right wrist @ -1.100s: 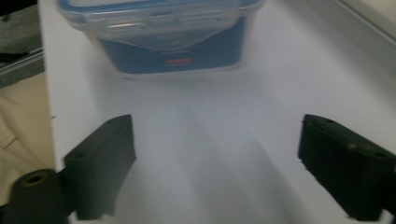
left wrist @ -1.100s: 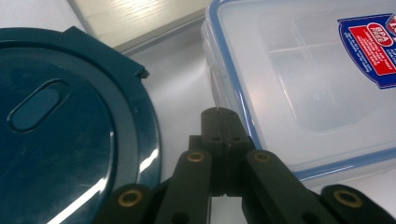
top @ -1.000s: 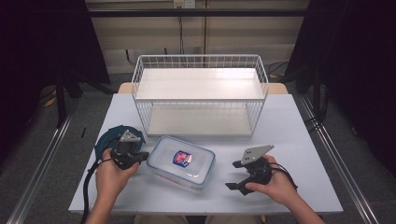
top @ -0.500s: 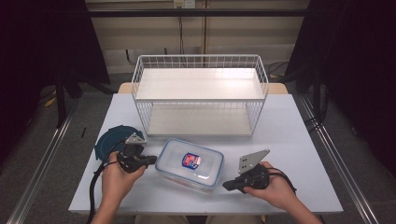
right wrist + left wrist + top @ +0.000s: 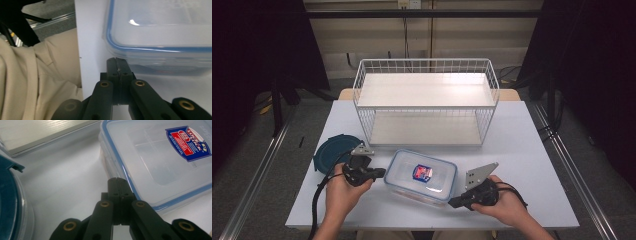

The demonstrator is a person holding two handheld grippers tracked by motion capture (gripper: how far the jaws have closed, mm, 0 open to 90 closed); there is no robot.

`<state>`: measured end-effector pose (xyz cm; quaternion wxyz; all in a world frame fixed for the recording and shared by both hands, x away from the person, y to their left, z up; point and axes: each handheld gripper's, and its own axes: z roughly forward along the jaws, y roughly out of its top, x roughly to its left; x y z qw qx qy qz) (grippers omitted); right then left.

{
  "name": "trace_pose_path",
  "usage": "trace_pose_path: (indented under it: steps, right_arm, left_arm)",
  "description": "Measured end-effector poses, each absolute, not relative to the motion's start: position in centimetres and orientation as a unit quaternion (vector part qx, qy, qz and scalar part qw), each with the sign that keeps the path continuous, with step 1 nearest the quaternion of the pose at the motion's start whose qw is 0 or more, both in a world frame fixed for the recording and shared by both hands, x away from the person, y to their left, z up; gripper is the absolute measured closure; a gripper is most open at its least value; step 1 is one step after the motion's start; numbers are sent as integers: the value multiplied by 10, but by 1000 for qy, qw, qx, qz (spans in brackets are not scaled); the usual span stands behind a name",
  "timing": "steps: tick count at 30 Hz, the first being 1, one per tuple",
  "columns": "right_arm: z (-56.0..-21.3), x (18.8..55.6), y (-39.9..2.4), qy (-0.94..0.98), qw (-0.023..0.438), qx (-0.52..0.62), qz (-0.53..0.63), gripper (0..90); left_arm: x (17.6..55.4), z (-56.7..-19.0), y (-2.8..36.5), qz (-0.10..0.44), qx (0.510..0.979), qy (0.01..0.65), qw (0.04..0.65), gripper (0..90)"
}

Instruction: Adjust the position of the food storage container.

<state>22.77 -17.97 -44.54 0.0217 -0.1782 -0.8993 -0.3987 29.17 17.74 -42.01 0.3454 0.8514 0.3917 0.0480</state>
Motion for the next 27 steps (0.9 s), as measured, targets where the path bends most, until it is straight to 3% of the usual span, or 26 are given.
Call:
trace_pose_path:
  steps: [27]
  right_arm:
    - [-446, 244, -234, -883, -43, -264, -387, 900]
  left_arm:
    - [287, -427, 153, -23, 838, 381, 391, 900]
